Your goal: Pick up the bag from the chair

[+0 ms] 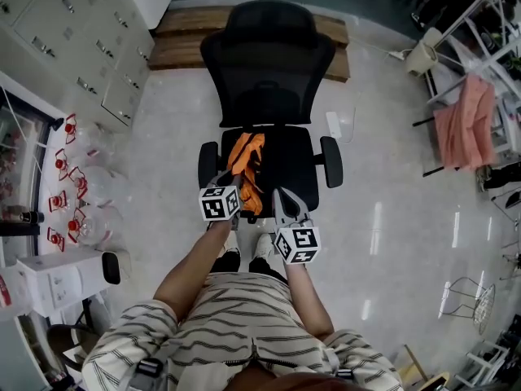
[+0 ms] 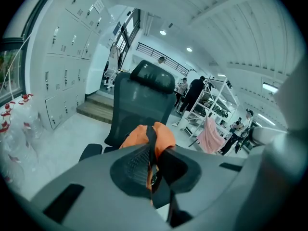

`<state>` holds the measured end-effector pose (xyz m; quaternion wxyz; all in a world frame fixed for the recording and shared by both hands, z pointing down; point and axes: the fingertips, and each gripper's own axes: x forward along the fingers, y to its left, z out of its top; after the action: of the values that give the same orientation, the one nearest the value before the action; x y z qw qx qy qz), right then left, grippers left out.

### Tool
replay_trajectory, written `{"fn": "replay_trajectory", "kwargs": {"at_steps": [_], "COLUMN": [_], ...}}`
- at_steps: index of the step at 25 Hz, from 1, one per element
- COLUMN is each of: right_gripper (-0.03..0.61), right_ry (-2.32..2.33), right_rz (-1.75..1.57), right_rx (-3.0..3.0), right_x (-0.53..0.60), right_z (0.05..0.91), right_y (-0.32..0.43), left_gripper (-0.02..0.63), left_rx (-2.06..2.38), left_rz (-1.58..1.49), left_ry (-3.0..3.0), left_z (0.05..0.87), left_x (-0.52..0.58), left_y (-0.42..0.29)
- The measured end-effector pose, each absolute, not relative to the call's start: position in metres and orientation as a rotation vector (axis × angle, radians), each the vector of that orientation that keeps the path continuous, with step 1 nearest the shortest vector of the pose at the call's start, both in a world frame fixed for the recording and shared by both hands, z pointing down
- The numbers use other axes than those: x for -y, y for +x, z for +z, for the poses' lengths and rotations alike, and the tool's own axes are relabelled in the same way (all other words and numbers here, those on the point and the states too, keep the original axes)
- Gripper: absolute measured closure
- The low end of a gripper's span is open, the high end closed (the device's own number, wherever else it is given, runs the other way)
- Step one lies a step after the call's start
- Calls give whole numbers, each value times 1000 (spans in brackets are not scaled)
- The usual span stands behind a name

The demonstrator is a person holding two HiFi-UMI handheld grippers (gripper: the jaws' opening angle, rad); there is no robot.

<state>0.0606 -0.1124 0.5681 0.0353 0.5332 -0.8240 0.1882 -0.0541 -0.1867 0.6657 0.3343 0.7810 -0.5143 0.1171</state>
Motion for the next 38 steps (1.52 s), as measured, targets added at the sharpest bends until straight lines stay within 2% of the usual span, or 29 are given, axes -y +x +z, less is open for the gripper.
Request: {"fn": "replay_trajectory", "kwargs": {"at_steps": [38], "right_gripper": [560], "right_ry": [1640], "right_rz": [436], "right_rx": [2618], "right_x": [114], "right_z": [514], "right_y": [64], "left_gripper": [572], "left_rx": [1305], "left_rz": [158], "left_ry": [2218], "left_z": [568], "left_x": [163], "left_y": [-40]}}
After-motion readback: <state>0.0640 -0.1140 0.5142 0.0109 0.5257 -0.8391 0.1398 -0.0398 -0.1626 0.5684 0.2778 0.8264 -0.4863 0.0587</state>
